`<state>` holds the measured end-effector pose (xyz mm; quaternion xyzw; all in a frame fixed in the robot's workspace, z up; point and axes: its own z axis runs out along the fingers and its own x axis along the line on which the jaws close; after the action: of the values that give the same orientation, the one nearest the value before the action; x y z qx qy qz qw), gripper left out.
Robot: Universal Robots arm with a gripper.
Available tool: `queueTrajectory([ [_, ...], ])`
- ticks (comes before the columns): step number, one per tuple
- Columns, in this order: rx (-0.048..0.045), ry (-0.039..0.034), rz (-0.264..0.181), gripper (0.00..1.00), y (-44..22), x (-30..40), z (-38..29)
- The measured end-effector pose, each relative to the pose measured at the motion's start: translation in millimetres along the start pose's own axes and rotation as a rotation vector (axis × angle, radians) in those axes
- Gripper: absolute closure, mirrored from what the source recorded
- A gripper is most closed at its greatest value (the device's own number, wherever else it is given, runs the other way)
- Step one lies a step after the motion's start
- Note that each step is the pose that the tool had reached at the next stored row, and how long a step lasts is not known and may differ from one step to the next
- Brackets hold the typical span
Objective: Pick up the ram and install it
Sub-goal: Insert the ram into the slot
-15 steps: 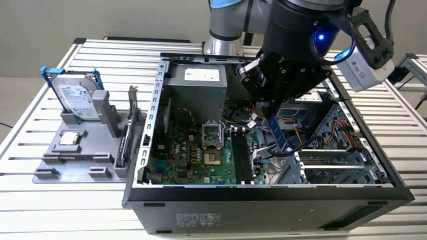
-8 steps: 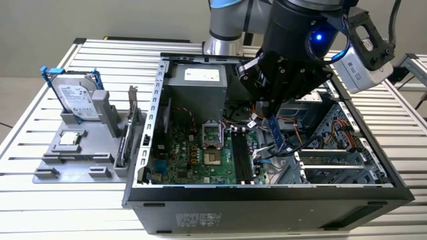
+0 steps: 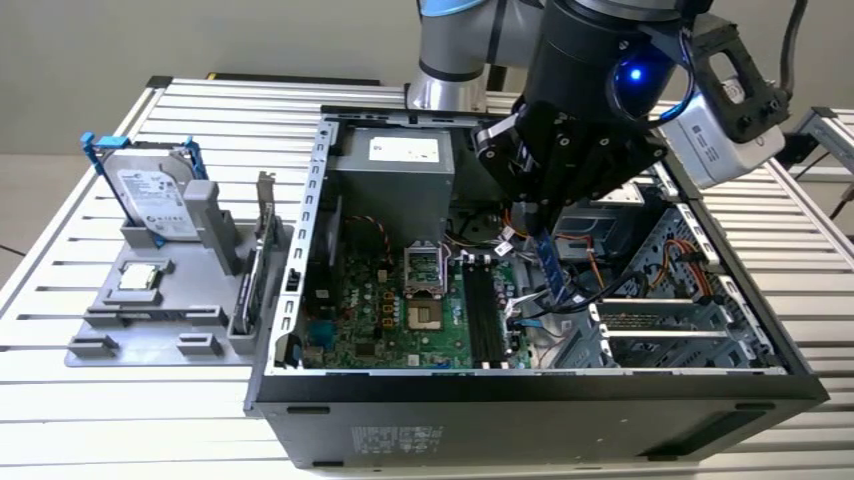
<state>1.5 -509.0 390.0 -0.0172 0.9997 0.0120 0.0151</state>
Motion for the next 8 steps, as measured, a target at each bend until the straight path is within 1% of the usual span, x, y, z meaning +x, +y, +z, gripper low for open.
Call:
queueTrajectory([
  [5, 0.001, -0.0008, 0.034, 1.0, 0.0, 0.0, 0.0],
  [8, 0.0011, -0.0009, 0.038, 1.0, 0.0, 0.0, 0.0],
])
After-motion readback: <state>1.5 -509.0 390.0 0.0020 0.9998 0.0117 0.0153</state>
